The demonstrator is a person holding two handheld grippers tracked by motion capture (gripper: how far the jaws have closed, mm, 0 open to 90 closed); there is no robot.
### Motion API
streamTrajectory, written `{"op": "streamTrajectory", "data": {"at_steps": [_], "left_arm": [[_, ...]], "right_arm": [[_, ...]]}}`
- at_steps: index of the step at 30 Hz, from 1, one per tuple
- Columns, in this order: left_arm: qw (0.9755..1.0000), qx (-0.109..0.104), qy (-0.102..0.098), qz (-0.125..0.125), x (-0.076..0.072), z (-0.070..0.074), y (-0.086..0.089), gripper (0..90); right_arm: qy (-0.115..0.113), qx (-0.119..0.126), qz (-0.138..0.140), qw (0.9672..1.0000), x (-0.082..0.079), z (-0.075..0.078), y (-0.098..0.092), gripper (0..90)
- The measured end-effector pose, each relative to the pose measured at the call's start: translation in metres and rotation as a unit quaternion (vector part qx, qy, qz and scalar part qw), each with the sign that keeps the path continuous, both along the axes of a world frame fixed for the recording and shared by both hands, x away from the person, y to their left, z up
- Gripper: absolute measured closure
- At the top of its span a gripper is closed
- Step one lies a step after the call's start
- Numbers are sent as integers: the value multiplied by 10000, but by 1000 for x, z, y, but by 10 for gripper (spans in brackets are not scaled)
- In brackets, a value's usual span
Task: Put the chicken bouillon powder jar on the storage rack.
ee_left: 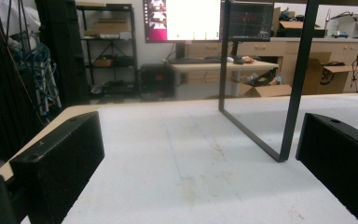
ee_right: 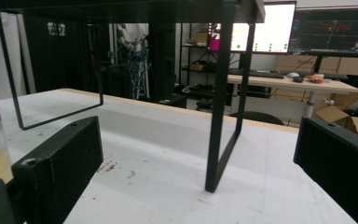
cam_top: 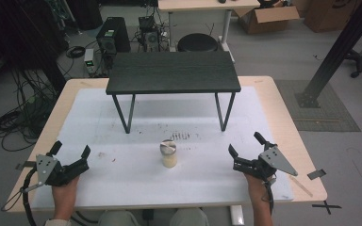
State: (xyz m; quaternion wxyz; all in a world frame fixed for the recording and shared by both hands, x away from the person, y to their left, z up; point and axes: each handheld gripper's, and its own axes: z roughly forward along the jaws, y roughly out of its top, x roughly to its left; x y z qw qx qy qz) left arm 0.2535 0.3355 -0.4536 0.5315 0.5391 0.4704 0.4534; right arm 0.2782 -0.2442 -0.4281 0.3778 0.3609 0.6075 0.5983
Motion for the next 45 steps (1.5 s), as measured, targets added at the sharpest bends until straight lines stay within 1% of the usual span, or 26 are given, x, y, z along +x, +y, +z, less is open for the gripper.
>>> {"op": "streamTrajectory", "data": {"at_steps": [6,7,13,14,15,21,26,27,30,36,37,38,41,42,43,45], "left_arm": [[10000,1,-3,-1,0,0,0,13],[10000,2,-5,-2,0,0,0,13],[10000,4,-8,-1,0,0,0,12],[10000,4,-8,-2,0,0,0,11],[10000,-2,-15,-4,0,0,0,11],[10000,-9,-23,-5,0,0,0,11],[10000,-10,-25,-6,0,0,0,11],[10000,-16,-29,-6,0,0,0,11],[10000,-12,-26,-7,0,0,0,11],[10000,-13,-31,-1,0,0,0,11],[10000,-10,-29,-1,0,0,0,11],[10000,-11,-32,-1,0,0,0,11],[10000,-11,-34,-4,-1,0,0,11],[10000,-11,-34,-4,-1,0,0,11],[10000,-10,-31,-3,-1,0,0,11],[10000,-9,-33,-3,-1,0,0,11]], "right_arm": [[12,-23,183,9998,0,5,8,12],[27,-27,268,9996,0,7,11,12],[94,-108,551,9984,-1,12,25,10],[94,-108,551,9984,-1,12,25,10],[107,-140,639,9978,-1,13,30,9],[192,-222,889,9956,-1,14,45,8],[236,-269,1011,9942,-1,13,52,8],[250,-287,1072,9935,-1,13,56,8],[275,-303,1121,9929,-1,13,59,8],[353,-366,1341,9897,0,14,70,8],[353,-366,1341,9897,0,14,70,8],[368,-393,1421,9884,0,15,74,8],[410,-422,1558,9860,0,15,81,9],[410,-422,1558,9860,0,15,81,9],[442,-446,1638,9845,1,15,85,9],[478,-466,1717,9829,1,15,89,9]]}}
